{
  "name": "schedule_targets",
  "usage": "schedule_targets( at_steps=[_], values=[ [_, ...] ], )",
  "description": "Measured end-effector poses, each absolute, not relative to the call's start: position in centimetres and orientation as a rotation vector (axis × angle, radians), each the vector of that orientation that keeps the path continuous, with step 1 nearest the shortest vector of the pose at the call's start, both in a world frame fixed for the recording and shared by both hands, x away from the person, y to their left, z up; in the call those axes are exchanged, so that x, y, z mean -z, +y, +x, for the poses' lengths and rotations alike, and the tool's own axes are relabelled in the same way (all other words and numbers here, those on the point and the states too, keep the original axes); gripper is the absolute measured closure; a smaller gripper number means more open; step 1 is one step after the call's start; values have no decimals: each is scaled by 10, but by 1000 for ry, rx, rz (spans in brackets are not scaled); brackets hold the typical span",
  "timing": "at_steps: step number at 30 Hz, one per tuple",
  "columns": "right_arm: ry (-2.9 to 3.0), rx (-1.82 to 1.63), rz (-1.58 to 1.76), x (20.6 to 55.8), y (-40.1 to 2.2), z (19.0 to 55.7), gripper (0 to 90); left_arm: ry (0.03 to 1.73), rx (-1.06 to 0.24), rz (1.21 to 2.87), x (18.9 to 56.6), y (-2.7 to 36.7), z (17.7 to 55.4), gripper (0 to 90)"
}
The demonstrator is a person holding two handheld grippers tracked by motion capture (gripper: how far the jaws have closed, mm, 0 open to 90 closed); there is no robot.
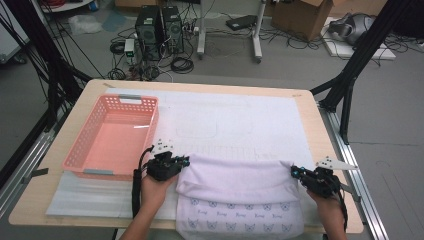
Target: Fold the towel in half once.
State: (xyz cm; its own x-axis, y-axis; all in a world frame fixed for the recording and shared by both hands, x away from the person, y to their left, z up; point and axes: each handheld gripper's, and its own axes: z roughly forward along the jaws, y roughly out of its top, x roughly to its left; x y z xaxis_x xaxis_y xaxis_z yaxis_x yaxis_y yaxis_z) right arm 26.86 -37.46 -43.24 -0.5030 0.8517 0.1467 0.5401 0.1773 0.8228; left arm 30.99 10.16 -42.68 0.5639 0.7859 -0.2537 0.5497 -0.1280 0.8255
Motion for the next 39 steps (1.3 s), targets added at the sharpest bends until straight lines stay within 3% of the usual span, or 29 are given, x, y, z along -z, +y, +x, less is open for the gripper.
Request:
schedule_targets(
  at_steps=[9,10,12,15,20,22,23,24,26,33,39],
  values=[
    [2138,-1243,1381,425,-375,307,855,1138,-312,1811,420,98,336,859],
    [2149,-1234,1386,427,-373,307,819,1140,-311,1815,421,99,336,858],
    [2142,-1198,1429,430,-371,305,637,1148,-302,1808,424,101,336,858],
    [2157,-1143,1475,433,-369,305,506,1150,-291,1819,426,102,337,857],
    [2226,-1059,1471,441,-359,308,459,1153,-284,1826,428,101,337,856],
    [2235,-982,1427,442,-350,305,506,1152,-279,1833,428,102,336,855],
    [2238,-967,1402,441,-348,305,604,1155,-277,1834,429,102,336,855],
    [2259,-992,1395,441,-347,304,764,1158,-281,1835,429,101,336,856],
    [2292,-1013,1379,440,-344,303,833,1148,-284,1844,429,100,336,856],
    [2176,-1178,1335,434,-356,309,859,1138,-340,1787,414,103,340,858],
    [2100,-1205,1326,419,-358,339,858,1189,-352,1740,404,107,365,857]
  ],
)
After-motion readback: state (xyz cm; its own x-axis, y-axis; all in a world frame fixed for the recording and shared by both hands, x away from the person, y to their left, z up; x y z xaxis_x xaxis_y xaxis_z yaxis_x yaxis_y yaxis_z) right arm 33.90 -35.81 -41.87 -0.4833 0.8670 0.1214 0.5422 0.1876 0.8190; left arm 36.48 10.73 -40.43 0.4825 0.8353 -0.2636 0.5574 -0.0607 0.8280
